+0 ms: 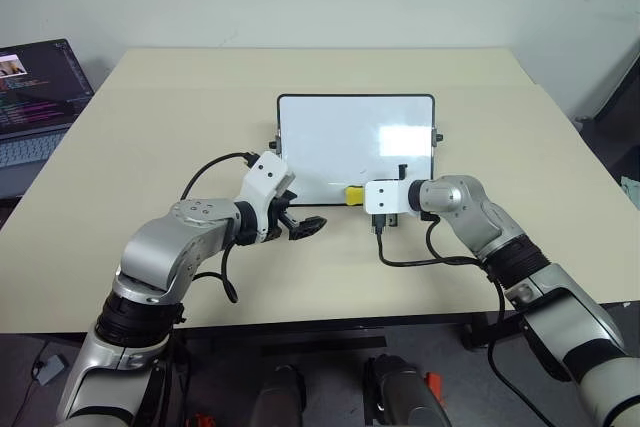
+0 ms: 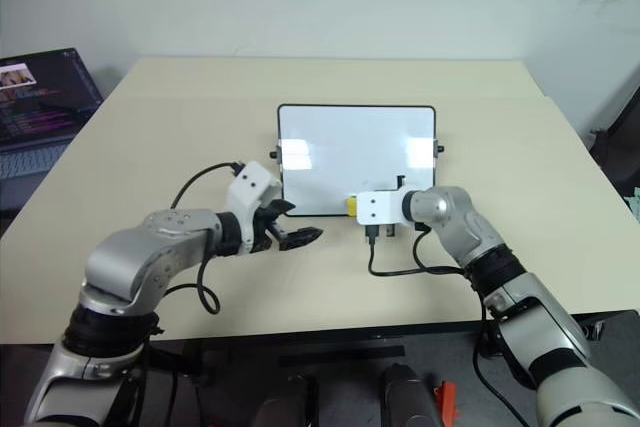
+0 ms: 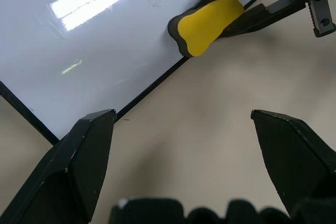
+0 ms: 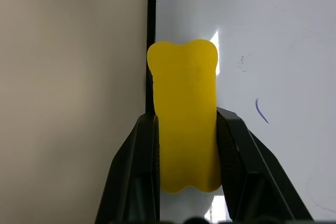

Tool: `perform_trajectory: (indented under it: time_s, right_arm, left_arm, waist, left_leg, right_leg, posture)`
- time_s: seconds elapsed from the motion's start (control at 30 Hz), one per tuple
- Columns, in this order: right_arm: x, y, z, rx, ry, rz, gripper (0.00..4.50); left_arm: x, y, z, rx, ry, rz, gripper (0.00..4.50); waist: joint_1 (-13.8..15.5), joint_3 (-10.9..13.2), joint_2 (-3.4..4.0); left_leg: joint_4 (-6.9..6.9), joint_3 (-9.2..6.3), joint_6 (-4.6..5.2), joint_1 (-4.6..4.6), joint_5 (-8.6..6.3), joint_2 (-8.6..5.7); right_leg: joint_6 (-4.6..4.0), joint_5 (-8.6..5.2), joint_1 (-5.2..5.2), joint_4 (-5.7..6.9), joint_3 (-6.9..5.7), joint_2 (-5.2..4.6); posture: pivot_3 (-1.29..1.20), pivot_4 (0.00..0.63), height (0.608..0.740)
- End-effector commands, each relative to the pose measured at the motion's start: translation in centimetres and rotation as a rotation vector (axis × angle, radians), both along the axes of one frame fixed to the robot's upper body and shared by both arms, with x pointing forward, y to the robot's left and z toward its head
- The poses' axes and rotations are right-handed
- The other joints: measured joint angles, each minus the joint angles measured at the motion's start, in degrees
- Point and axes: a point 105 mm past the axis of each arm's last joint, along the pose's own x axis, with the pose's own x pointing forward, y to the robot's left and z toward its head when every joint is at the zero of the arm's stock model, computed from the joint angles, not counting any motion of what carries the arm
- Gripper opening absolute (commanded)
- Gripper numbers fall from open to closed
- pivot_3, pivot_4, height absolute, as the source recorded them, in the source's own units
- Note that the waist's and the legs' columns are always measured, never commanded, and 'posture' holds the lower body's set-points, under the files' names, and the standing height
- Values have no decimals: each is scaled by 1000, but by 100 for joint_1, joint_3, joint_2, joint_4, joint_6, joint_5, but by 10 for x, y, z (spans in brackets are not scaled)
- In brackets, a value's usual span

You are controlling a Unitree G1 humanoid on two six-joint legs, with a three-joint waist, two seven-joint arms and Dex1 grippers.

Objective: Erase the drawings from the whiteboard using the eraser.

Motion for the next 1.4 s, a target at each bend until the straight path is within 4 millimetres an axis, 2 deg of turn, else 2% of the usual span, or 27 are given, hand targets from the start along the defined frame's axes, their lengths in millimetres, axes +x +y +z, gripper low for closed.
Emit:
perform_trajectory:
  time_s: [0.03, 0.17, 0.43, 0.53, 0.8, 0.9, 1.0, 1.27, 1.4]
  right_arm:
    - [10, -9, 8, -6, -33, -52, 1090]
    - [26, -24, 27, 22, -93, -136, 1090]
    - [45, -55, 68, 63, -197, -255, 1090]
    - [46, -57, 71, 64, -204, -260, 1090]
    - [28, -29, 52, 75, -131, -166, 1090]
    - [13, -2, 43, 87, -83, -90, 1090]
    - [4, 13, 37, 93, -58, -54, 1090]
    - [-11, 28, 23, 96, 3, -18, 1090]
    - [-3, 21, 28, 102, -25, -71, 1090]
  left_arm:
    - [2, -2, 13, 0, -54, -8, 4500]
    - [2, -2, 13, -1, -56, -8, 4500]
    - [3, -3, 12, 0, -55, -9, 4500]
    - [4, -4, 12, 0, -55, -12, 4500]
    - [5, -4, 12, 0, -54, -16, 4500]
    - [3, 0, 9, 5, -38, -6, 4500]
    - [1, 5, 3, 19, -23, 10, 4500]
    - [0, 13, -2, 42, -9, 36, 4500]
    - [1, 9, 1, 26, -16, 27, 4500]
  waist:
    - [0, 0, 0]
    - [1, 0, 0]
    - [9, 0, 0]
    - [7, 0, 0]
    - [-7, 0, 0]
    - [-19, 0, 0]
    - [-15, 0, 0]
    - [22, 0, 0]
    - [18, 0, 0]
  left_leg:
    - [0, 0, 0, 0, 0, 0]
    - [1, 0, 0, 0, 0, 0]
    - [7, 0, 5, 0, 5, -2]
    - [7, 0, 5, 0, 5, -1]
    - [1, 0, 4, -1, 4, -1]
    - [1, 0, 4, 0, 4, 0]
    - [-1, 0, 4, -1, 4, 0]
    - [-2, -4, 2, -9, 2, -1]
    - [-1, -3, 2, -9, 2, -1]
  right_leg:
    - [0, 0, 0, 0, 0, 0]
    - [0, 0, 0, 0, 1, 0]
    - [0, 0, 3, -1, 1, 0]
    - [0, 0, 3, -1, 1, 0]
    - [0, 1, 1, 0, 1, 0]
    - [0, 1, 0, 2, 1, 0]
    - [1, 1, -3, 5, 1, 1]
    - [0, 1, -5, -3, -4, -1]
    - [0, 1, -6, -2, -3, -1]
  posture:
    - [0, 150, 740]
    - [0, 150, 740]
    - [0, 150, 740]
    - [0, 150, 740]
    - [0, 150, 740]
    - [0, 150, 740]
    - [0, 150, 740]
    - [0, 150, 740]
    - [0, 150, 740]
